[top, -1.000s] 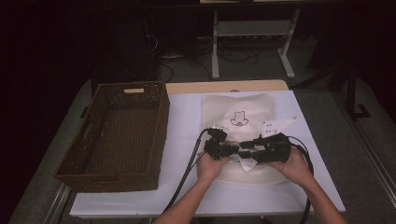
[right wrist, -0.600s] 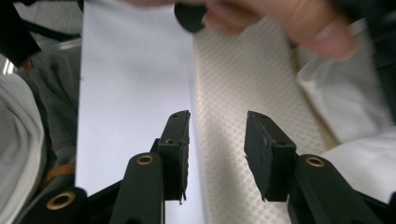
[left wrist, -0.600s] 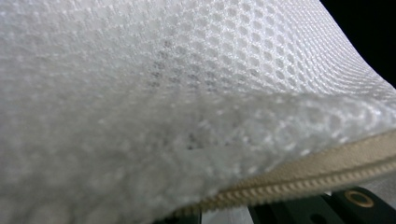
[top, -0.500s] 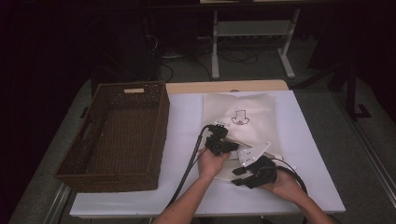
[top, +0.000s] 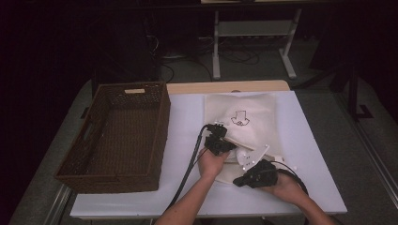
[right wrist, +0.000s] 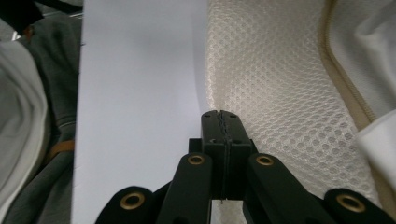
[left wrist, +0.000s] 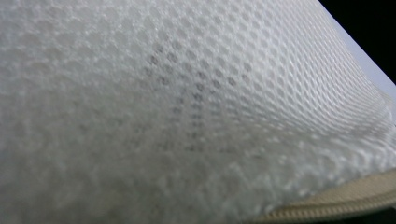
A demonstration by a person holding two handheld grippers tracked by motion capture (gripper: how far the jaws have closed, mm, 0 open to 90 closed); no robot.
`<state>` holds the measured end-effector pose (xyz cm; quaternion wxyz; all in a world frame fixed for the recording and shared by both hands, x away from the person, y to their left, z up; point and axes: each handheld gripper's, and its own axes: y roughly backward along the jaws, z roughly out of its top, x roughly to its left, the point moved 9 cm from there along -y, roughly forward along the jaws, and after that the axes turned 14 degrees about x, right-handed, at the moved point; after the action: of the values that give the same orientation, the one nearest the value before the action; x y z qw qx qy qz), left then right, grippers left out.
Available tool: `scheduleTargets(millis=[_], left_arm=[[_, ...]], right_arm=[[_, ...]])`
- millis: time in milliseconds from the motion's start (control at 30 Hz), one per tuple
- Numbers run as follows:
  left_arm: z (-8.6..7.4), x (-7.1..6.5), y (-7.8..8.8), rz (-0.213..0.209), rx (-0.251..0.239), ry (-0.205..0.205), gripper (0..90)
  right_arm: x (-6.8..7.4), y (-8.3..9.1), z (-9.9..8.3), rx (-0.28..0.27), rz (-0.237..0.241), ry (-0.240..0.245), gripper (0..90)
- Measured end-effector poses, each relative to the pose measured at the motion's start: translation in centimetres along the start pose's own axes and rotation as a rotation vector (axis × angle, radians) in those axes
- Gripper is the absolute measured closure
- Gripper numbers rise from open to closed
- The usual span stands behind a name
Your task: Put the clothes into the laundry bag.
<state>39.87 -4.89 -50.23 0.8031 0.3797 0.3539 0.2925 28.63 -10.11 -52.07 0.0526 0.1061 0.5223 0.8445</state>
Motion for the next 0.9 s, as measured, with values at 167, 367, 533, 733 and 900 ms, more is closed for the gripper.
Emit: scheduleTargets(millis=[167, 367, 533, 733, 900], left_arm=[[0.2, 0.3, 0.0, 0.021, -0.039, 0.036, 78.8], [-0.5, -0.4, 0.0, -0.018, -0.003, 0.006, 70.9], [-1.6, -1.0, 0.9, -0.055, 0.013, -0.027, 63.1], [-3.0, -1.5, 2.1, -0.076, 0.027, -0.067, 65.4], [-4.2, -1.7, 2.2, -0.116, 0.033, -0.078, 77.5]], right_arm=[[1.4, 0.0, -0.3, 0.018, 0.039, 0.031, 90.0], [1.4, 0.5, -0.6, -0.013, 0.068, 0.005, 86.6], [0.4, 2.6, 0.3, -0.084, 0.012, -0.025, 73.8], [-1.5, 6.1, 1.4, -0.165, -0.086, -0.052, 65.4], [-2.7, 8.5, 2.1, -0.192, -0.155, -0.048, 65.5]])
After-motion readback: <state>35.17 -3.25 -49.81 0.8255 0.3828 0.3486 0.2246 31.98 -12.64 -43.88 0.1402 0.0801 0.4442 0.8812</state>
